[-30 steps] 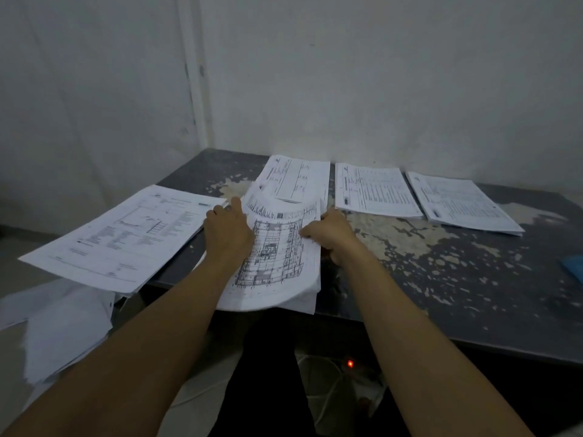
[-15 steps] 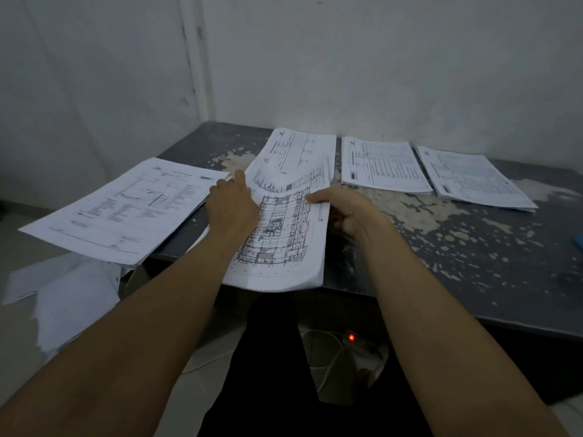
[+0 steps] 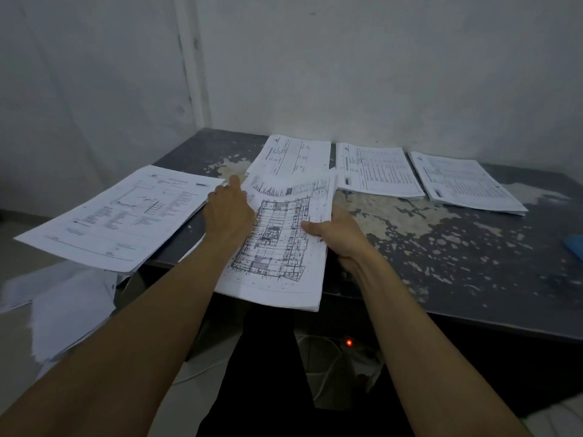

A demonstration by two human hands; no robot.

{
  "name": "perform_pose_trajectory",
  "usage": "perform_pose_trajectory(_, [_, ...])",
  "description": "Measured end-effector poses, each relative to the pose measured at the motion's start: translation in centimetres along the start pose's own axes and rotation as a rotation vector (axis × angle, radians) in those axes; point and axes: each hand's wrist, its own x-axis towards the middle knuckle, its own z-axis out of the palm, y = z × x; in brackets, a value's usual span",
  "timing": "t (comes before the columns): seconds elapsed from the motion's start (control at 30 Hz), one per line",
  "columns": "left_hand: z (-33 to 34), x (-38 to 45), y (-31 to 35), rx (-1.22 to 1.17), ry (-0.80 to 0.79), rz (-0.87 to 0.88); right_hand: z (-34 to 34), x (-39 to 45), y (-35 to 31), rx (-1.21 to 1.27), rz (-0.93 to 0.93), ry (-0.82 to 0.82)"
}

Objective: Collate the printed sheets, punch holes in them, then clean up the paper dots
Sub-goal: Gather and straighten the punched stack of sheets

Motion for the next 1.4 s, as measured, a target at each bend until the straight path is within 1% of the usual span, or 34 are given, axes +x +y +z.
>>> perform_pose_trajectory(0.1, [-0.3,0.3,0.8,-0.178,-0.005,-0.152,-1.1,0.2,-1.0,0.003,-0.040,0.022])
perform_pose_trajectory(0.17, [-0.7,0.5,2.2,-0.377,-0.014,-0.281,-2.2,0.3,-2.0,0.000,-0.079,0.047])
perform_pose_trajectory(0.23, [-1.2,0.9,3.9,-0.585,0.021,-0.347,-3.7,0.0,-3.2,-0.028,-0.118,0.082])
perform_pose_trajectory(0.33, [-2.6,1.8,6.9,-0.802,0.143,-0.307,-5.9,-0.4,-5.1,-0.068,-0.207,0.144])
perform_pose_trajectory(0.5, [-5.7,2.4,11.9,-1.039,0.361,-0.105,-9.0,-1.3,-8.3,-0.060,-0.392,0.277])
perform_pose_trajectory(0.53, [-6.1,2.3,12.6,-1.083,0.382,-0.078,-9.5,-1.5,-8.7,-0.063,-0.418,0.297])
perform_pose_trajectory(0.6, [-6.2,1.9,13.4,-1.154,0.374,-0.056,-10.3,-2.1,-8.9,-0.056,-0.428,0.334])
perform_pose_trajectory(0.7, [-5.4,0.9,13.7,-1.113,0.291,-0.031,-10.6,-2.8,-7.9,-0.025,-0.392,0.386])
perform_pose_trajectory(0.77, [-4.9,0.7,13.8,-1.070,0.250,-0.021,-10.4,-3.0,-7.4,-0.027,-0.402,0.406])
perform_pose_trajectory(1.0, [-6.3,1.5,14.4,-1.054,0.313,-0.003,-11.0,-2.8,-8.9,-0.089,-0.517,0.466])
perform_pose_trajectory(1.1, [-6.3,1.3,14.1,-1.068,0.322,0.025,-11.4,-3.0,-8.4,-0.055,-0.504,0.458])
perform_pose_trajectory(1.23, [-6.1,1.4,13.7,-1.064,0.274,0.064,-11.3,-3.1,-7.5,-0.030,-0.485,0.465])
perform_pose_trajectory(1.3, [-6.1,1.5,13.8,-1.053,0.270,0.076,-11.0,-3.0,-7.7,-0.039,-0.493,0.491])
perform_pose_trajectory(1.4, [-6.4,1.2,15.0,-1.007,0.323,0.096,-10.2,-2.8,-8.6,-0.070,-0.565,0.557])
